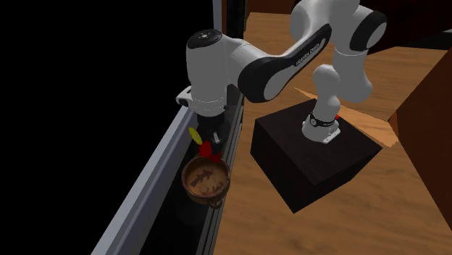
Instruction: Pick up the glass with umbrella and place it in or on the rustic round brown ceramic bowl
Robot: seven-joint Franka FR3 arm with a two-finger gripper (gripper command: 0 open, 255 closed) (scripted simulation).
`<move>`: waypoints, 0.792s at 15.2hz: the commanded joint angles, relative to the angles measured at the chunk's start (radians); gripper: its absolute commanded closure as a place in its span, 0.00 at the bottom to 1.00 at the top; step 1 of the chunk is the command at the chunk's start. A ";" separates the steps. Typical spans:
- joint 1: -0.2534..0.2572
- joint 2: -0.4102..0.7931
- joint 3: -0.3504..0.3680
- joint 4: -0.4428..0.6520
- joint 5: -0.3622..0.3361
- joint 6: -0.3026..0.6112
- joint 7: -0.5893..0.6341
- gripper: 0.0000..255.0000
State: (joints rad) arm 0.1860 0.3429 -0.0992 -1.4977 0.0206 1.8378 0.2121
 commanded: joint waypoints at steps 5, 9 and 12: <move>0.021 0.076 0.013 0.065 0.003 0.011 0.035 1.00; 0.021 0.084 0.013 0.022 0.003 0.061 0.035 1.00; 0.022 0.091 0.014 -0.007 0.004 0.098 0.035 1.00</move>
State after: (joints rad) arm 0.2067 0.4331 -0.0861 -1.4934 0.0246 1.9224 0.2457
